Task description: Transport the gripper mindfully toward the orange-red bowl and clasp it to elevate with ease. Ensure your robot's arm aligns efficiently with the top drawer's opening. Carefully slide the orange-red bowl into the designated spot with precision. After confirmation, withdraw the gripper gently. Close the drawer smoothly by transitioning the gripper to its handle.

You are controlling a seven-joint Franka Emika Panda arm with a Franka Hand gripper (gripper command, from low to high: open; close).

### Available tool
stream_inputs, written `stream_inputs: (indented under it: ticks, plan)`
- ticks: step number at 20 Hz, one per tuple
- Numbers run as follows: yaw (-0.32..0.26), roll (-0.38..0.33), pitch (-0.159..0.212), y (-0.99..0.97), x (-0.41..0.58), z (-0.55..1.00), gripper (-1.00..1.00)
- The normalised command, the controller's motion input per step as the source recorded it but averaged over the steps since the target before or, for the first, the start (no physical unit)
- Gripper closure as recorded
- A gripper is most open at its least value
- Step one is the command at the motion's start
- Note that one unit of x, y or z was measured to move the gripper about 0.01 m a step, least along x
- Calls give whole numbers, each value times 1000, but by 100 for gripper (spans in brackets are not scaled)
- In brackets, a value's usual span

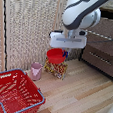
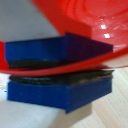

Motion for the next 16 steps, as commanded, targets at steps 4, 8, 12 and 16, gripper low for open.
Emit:
stream_inputs:
  ticks: [4, 8, 12, 16]
  plan:
    - [0, 0, 22, -226, 371, 772, 100]
    - [-2, 0, 30, -218, 337, 844, 100]
    - [-14, 0, 16, -227, 295, 890, 100]
    - [-4, 0, 0, -280, 283, 929, 100]
